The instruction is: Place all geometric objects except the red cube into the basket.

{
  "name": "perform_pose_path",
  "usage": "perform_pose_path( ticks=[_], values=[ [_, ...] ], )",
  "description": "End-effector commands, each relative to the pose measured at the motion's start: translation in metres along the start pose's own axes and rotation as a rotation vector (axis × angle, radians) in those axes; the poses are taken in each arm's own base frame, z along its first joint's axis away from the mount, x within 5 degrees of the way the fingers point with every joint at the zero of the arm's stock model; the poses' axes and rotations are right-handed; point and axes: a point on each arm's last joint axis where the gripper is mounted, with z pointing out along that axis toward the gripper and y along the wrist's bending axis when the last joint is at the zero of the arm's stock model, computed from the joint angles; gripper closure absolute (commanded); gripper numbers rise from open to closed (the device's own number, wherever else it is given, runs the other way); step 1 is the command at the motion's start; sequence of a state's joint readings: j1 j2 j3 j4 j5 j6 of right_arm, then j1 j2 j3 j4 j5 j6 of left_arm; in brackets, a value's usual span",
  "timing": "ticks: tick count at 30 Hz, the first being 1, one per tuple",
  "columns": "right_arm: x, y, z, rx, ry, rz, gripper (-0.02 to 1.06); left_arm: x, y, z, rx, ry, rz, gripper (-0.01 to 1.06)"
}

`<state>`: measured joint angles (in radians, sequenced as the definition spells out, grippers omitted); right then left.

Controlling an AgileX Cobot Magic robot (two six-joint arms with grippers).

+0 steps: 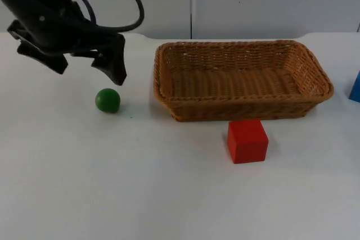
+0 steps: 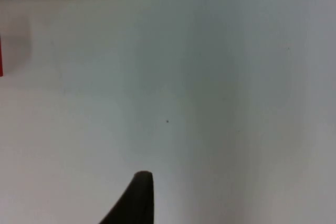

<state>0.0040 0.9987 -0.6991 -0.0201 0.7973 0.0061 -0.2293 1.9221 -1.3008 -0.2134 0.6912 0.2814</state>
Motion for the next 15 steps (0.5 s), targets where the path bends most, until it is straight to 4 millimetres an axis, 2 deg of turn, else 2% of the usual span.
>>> perform_pose_path(
  ticks=[1, 6, 15],
  values=[
    [-0.003, -0.001, -0.002, 0.003, -0.017, 0.005, -0.01, -0.010, 0.002, 0.012, -0.010, 0.005, 0.023, 0.03],
    [-0.003, -0.001, -0.002, 0.003, -0.021, 0.005, -0.01, -0.024, 0.008, 0.045, -0.015, 0.006, 0.009, 0.03],
    [-0.003, -0.001, -0.002, 0.003, -0.027, 0.005, -0.01, -0.025, 0.014, 0.076, -0.036, 0.002, 0.011, 0.03]
  ],
)
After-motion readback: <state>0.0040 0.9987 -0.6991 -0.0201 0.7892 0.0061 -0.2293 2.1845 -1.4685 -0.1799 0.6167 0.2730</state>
